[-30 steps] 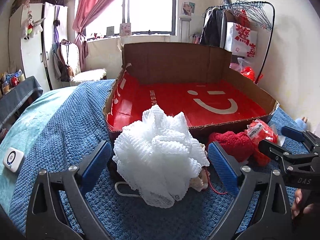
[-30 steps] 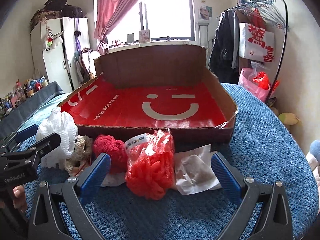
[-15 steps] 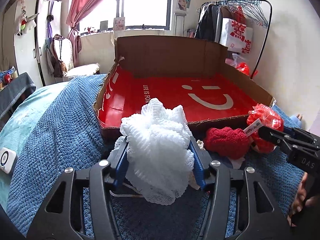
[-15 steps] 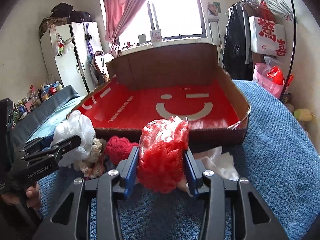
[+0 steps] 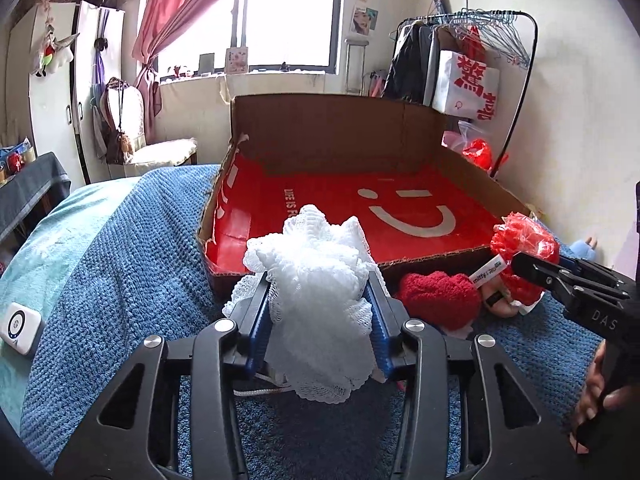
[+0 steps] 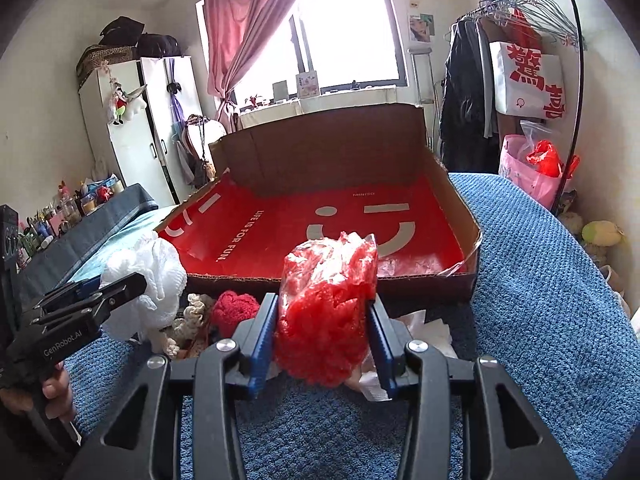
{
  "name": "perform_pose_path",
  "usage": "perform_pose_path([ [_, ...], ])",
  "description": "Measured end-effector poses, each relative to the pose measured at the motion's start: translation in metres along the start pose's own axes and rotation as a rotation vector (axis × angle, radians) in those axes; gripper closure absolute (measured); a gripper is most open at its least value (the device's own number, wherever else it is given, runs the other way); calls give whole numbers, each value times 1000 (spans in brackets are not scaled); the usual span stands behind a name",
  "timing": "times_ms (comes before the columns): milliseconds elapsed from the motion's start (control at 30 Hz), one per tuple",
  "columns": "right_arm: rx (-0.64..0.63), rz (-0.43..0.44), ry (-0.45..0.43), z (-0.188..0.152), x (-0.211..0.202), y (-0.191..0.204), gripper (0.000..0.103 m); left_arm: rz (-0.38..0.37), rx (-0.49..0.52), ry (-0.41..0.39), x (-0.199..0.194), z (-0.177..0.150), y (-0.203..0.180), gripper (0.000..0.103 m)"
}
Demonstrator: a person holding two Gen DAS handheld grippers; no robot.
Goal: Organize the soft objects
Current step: 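Carry the white puff with the left tool while the right tool carries the red puff into the box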
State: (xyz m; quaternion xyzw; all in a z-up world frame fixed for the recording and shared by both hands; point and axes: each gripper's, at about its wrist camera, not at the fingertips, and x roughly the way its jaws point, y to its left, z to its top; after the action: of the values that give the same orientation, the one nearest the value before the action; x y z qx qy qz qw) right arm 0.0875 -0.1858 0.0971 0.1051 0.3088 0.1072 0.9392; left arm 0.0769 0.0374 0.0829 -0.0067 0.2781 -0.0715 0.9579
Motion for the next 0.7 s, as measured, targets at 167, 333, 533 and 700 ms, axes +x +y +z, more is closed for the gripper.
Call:
perform_pose_path([
  [167, -3, 1, -8, 0, -3, 0, 57, -5, 11, -17, -6, 2, -3, 63],
  [333, -29, 5, -39, 14, -7, 3, 57, -14, 28, -57, -13, 17, -4, 63],
  [533, -93, 18, -75, 65, 4, 6, 56, -73, 68, -79, 3, 68, -3, 63],
  [700, -120, 41, -27, 116, 46, 2, 56, -115, 100, -44, 40, 113, -5, 63],
])
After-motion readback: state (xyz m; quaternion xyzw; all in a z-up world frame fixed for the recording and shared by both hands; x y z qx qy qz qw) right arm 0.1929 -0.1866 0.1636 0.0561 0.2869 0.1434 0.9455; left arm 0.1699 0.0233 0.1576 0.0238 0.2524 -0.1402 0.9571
